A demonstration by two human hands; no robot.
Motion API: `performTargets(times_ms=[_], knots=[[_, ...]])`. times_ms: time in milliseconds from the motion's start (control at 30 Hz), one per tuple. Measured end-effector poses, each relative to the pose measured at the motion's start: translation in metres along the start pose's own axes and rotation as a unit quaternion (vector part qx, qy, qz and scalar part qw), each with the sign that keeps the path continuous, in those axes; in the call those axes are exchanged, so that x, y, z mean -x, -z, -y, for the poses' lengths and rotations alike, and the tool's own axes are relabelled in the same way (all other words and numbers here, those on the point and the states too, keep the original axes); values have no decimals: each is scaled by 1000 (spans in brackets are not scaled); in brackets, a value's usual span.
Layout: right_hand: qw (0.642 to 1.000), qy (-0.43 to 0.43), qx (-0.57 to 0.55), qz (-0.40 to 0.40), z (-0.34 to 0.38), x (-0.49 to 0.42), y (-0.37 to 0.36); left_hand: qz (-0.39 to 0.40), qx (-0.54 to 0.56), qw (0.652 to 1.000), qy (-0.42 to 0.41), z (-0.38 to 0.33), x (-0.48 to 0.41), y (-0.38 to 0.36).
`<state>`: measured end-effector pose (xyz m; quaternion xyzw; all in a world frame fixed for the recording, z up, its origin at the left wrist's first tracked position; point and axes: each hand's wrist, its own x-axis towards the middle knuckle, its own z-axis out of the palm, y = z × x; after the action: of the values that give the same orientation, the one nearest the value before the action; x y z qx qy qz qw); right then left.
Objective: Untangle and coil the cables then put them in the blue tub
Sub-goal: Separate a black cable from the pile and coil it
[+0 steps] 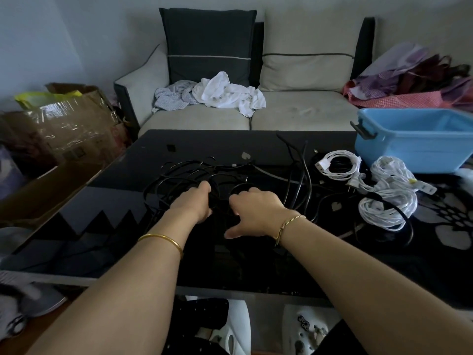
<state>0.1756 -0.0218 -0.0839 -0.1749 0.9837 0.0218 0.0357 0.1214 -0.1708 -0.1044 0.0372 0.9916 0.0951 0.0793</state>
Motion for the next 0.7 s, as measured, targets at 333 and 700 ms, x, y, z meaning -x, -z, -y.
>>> performTargets(times_ms=[333, 700], knots=[[968, -147, -155, -129, -25, -9, 6, -39, 20, 998, 46, -2, 3, -4], [872, -251, -343, -242, -62, -16, 24, -318, 331, 881, 110, -7, -8, 31]])
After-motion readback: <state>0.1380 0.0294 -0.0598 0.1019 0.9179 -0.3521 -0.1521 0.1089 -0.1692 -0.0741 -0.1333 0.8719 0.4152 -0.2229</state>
